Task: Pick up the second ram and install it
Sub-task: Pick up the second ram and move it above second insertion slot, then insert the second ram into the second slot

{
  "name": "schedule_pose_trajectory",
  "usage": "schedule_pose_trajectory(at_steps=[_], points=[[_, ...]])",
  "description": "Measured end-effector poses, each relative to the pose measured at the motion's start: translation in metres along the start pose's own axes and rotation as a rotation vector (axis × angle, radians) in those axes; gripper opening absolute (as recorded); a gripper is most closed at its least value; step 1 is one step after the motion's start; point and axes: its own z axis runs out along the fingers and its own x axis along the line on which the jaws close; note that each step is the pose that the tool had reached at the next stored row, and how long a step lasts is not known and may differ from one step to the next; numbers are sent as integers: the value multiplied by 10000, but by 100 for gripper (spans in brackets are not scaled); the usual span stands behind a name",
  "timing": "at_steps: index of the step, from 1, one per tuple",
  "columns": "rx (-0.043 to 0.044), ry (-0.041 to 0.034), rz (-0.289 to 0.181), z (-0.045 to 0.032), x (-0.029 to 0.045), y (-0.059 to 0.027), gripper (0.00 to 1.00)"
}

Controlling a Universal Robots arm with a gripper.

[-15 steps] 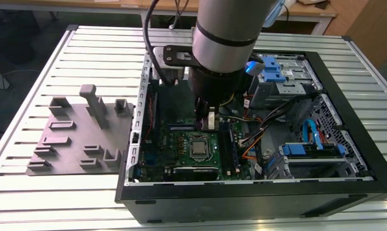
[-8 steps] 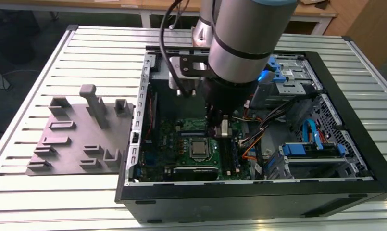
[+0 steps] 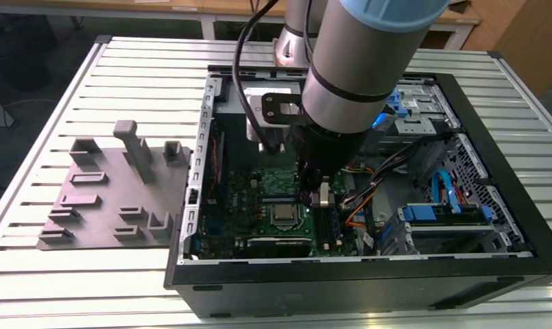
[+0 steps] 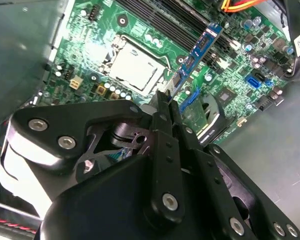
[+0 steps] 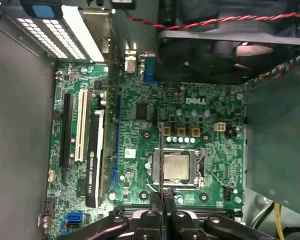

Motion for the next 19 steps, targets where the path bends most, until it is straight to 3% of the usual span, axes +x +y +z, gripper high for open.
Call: schedule_pose_trajectory(at_steps=[19], points=[[3,-8,79,8,4,-1,14]])
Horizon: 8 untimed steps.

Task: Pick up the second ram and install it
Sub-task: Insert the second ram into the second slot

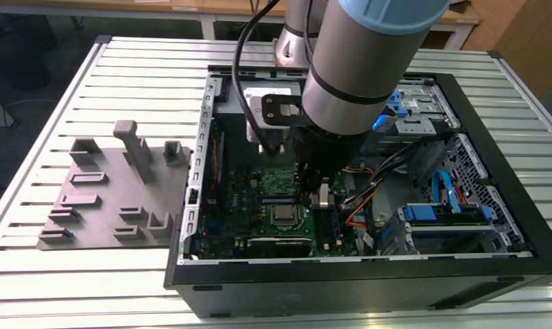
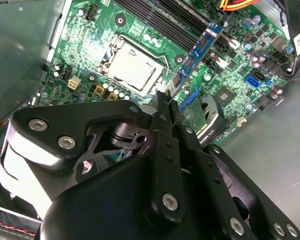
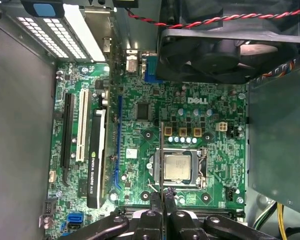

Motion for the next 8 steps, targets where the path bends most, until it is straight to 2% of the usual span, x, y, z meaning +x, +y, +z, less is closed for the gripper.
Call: schedule_pose_trajectory(at_steps=[8], points=[[42,-104,1316,4,0,0,14]])
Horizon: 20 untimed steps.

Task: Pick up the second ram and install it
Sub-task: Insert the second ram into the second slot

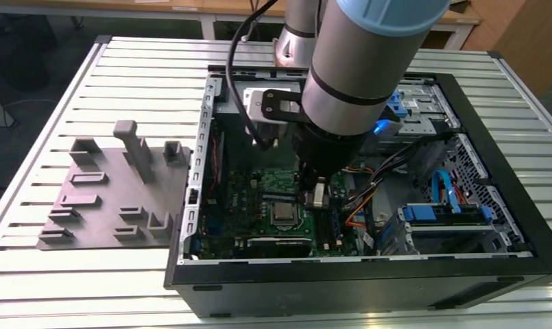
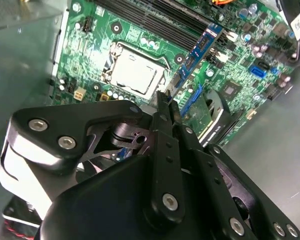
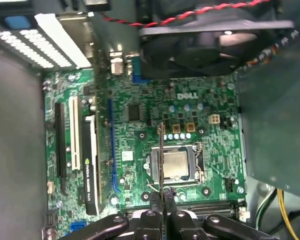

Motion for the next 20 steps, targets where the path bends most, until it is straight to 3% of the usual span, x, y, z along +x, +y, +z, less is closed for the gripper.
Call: schedule_pose_trajectory(at_steps=[9,20], points=[[43,-106,1316,4,0,0,14],[81,-201,2518,6,0,0,14]])
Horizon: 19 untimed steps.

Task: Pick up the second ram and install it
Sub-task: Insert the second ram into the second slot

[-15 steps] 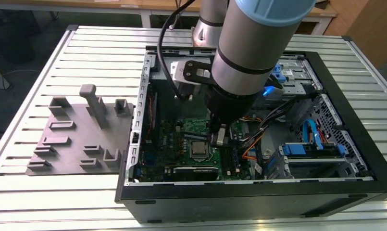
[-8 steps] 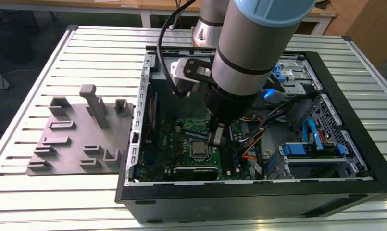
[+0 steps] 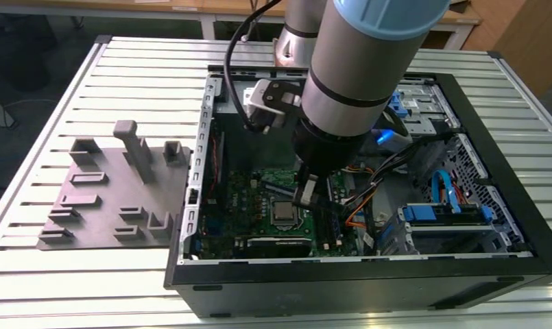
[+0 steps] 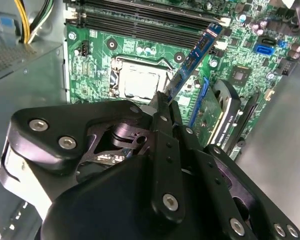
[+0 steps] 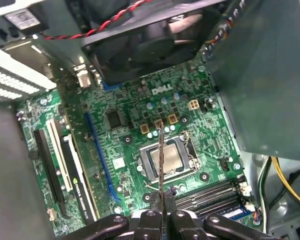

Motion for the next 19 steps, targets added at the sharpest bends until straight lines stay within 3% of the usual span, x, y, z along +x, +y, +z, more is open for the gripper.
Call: schedule_pose_trajectory(at_steps=[19], points=[[62,-147,1870,4,0,0,14]])
